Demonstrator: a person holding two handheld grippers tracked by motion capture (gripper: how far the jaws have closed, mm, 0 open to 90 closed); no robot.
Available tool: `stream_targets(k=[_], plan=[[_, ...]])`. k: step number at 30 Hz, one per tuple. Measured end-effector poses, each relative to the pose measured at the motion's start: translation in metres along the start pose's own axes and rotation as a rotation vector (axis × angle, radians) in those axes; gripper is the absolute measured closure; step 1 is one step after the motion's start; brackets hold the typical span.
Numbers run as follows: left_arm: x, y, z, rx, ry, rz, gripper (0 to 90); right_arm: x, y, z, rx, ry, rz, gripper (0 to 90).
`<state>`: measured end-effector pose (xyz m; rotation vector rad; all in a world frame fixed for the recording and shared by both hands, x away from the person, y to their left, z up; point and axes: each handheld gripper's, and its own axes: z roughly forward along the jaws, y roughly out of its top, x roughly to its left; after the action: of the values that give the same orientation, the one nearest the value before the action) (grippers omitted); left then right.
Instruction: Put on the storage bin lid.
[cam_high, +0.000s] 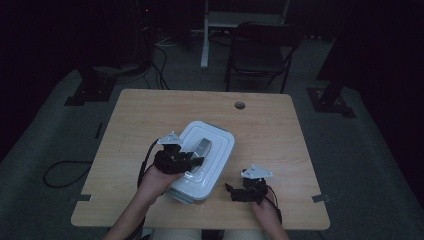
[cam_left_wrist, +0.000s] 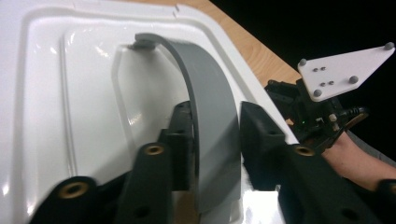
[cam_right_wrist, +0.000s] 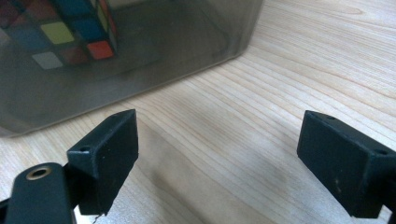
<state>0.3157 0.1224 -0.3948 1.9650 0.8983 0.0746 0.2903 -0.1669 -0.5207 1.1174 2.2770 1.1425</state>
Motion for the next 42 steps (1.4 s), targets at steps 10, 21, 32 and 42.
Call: stream_targets(k=[10,21,32,42], plan=[[0.009,0.001,-0.026,-0.062,0.059,-0.003,43.8,-0.005,-0.001,-0.003,-0.004,-0.016,0.006,12.6],[0.036,-0.004,-0.055,-0.13,0.107,-0.022,22.3,-0.008,-0.003,-0.004,0.001,-0.029,0.016,12.6],[0.069,-0.022,-0.074,-0.143,0.205,-0.086,0.5,-0.007,-0.004,-0.003,0.004,-0.027,0.017,12.6],[0.099,-0.05,-0.065,-0.193,0.332,-0.09,0.6,-0.008,-0.004,-0.002,0.008,-0.028,0.018,12.6]])
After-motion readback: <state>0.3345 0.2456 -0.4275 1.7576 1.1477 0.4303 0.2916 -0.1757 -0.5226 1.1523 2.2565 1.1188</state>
